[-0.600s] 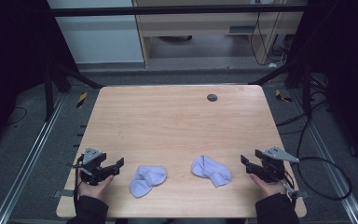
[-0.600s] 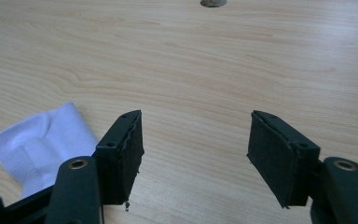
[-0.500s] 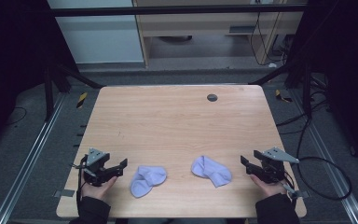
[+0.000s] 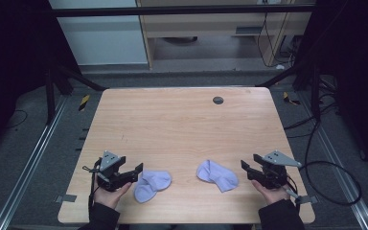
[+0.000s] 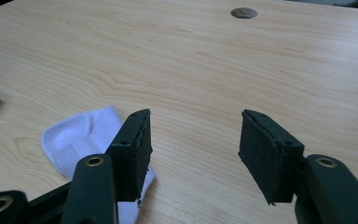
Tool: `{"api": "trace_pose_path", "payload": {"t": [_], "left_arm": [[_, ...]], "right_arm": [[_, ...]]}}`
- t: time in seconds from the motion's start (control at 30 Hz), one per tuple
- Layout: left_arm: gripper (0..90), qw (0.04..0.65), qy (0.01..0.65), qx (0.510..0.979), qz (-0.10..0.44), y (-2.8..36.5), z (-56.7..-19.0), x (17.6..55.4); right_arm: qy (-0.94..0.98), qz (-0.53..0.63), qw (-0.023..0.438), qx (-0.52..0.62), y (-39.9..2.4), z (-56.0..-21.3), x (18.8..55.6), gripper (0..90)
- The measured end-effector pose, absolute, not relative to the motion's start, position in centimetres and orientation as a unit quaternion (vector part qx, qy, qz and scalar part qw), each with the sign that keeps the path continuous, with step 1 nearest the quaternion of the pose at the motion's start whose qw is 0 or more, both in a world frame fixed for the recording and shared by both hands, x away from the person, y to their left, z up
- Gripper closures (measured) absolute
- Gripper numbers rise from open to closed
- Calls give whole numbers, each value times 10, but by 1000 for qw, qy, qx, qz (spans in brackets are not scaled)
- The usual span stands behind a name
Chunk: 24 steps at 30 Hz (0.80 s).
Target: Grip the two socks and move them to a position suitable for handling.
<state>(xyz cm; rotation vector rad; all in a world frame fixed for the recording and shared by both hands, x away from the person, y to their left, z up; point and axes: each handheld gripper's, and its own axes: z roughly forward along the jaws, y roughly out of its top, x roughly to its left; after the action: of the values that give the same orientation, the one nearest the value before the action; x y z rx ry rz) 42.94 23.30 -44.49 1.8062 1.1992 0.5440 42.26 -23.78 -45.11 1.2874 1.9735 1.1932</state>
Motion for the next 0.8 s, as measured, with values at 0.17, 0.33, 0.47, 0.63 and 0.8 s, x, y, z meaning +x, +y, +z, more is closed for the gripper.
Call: {"api": "trace_pose_path", "payload": {"t": [0.17, 0.33, 0.47, 0.63, 0.8], "left_arm": [[250, 447, 472, 727, 221, 219, -434, 433], [264, 455, 460, 731, 219, 198, -429, 435], [276, 451, 448, 741, 218, 176, -431, 436], [304, 449, 434, 751, 214, 155, -434, 437], [332, 442, 424, 761, 214, 136, -438, 437]], "right_arm": [[726, 441, 248, 467, -229, -444, 423, 430], [727, 444, 249, 461, -223, -438, 420, 436], [733, 445, 244, 452, -219, -437, 417, 469], [745, 443, 232, 442, -213, -441, 414, 506], [755, 437, 227, 433, -210, -445, 411, 530]]}}
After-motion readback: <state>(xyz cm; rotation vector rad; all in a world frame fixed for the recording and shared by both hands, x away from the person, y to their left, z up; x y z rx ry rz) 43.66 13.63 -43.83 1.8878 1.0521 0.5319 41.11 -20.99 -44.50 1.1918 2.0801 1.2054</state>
